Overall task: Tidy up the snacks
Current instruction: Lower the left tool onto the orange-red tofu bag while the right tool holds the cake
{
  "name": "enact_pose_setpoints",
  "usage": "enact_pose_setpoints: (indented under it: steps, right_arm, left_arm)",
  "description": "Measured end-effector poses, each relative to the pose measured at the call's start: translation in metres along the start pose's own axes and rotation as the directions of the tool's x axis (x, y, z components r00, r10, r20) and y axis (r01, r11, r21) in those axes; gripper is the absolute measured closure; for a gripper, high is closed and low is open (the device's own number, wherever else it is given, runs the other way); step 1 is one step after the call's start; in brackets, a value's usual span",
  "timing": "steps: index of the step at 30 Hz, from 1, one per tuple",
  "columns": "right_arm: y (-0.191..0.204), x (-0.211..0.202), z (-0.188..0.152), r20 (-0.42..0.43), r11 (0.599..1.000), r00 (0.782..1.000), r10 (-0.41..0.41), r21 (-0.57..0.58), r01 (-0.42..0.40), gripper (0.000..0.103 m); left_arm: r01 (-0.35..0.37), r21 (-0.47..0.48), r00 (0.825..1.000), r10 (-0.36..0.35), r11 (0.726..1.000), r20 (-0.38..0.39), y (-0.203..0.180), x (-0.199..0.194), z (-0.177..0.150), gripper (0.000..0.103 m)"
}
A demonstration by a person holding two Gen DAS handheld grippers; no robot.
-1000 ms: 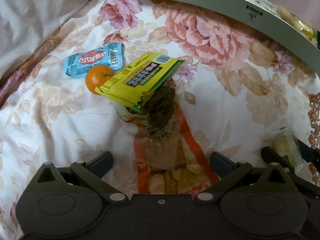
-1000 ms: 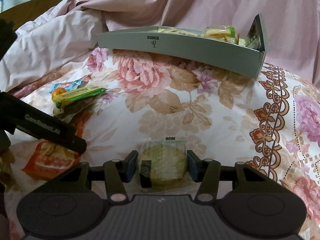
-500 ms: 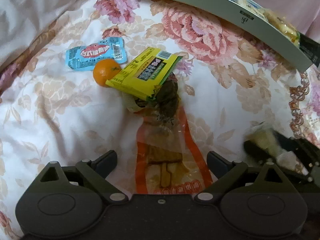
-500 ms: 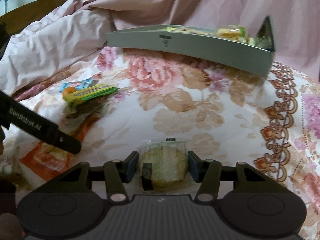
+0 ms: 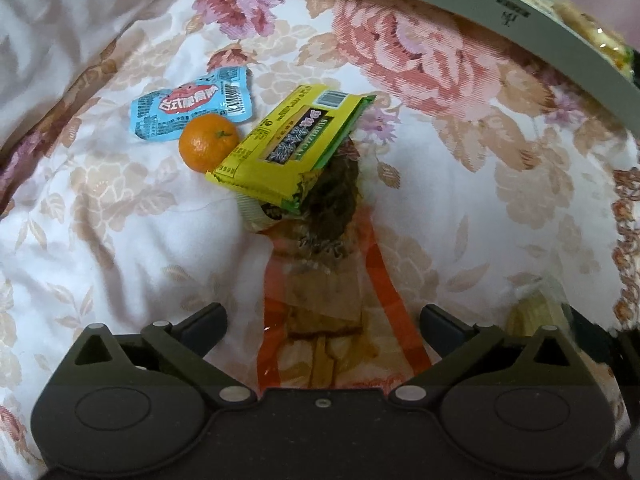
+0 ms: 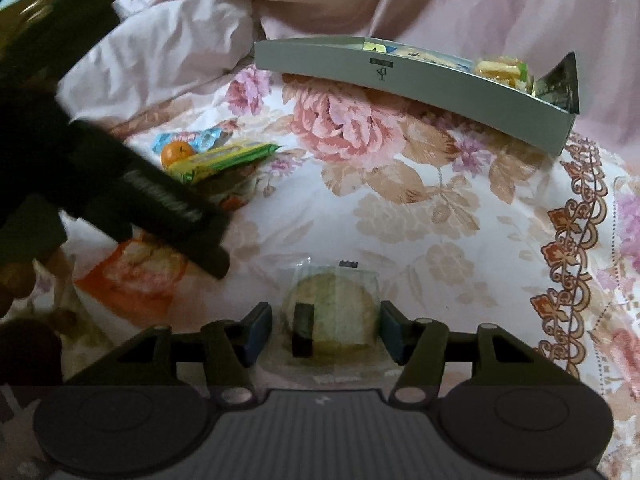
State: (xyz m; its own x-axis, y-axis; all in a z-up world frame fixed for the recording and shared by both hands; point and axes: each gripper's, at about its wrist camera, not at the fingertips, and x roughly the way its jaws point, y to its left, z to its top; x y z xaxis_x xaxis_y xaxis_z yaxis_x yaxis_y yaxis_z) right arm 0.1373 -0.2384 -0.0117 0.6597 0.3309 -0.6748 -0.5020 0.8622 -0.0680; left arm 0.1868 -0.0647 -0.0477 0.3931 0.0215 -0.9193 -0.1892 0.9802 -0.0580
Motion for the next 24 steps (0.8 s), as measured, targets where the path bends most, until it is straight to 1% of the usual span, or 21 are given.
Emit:
enact_pose_setpoints:
  steps: [3,6,8,10,14,19,24]
  right_arm:
    - [0.001,0.001,0.000,-0.001,1.000,1.000,0.000,-0.011,0.000,0.036]
    - [-0.001,0.002,0.000,0.001,1.000,1.000,0.010,0.005,-0.010,0.035]
    - [-0.001,0.002,0.000,0.005,1.000,1.000,0.011,0.011,-0.011,0.035]
    - [0.000,0.002,0.000,0.009,1.000,1.000,0.009,0.007,-0.009,0.035]
    - [0.001,0.002,0.001,0.014,1.000,1.000,0.008,0.008,-0.008,0.035]
    - [0.001,0.002,0.001,0.017,1.000,1.000,0.007,0.007,-0.007,0.035]
    - [0.002,0.002,0.001,0.019,1.000,1.000,0.011,0.010,-0.011,0.038]
  left_arm:
    - [-0.010,0.000,1.000,0.010,1.000,0.001,-0.001,0.001,0.000,0.001]
    - [0.012,0.008,1.000,-0.012,1.000,0.001,0.002,-0.001,-0.002,0.002]
    - [0.019,0.008,1.000,-0.019,1.000,0.001,0.005,-0.004,-0.003,0.008]
    - [0.048,-0.003,0.999,-0.048,0.999,-0.002,0.010,-0.008,-0.003,0.013]
    - [0.118,-0.041,0.993,-0.118,0.992,-0.005,0.019,-0.016,-0.005,0.031]
    - [0.173,-0.079,0.985,-0.174,0.982,-0.008,0.032,-0.024,-0.009,0.036]
    - [0.249,-0.148,0.967,-0.255,0.957,-0.019,0.049,-0.031,-0.015,0.040]
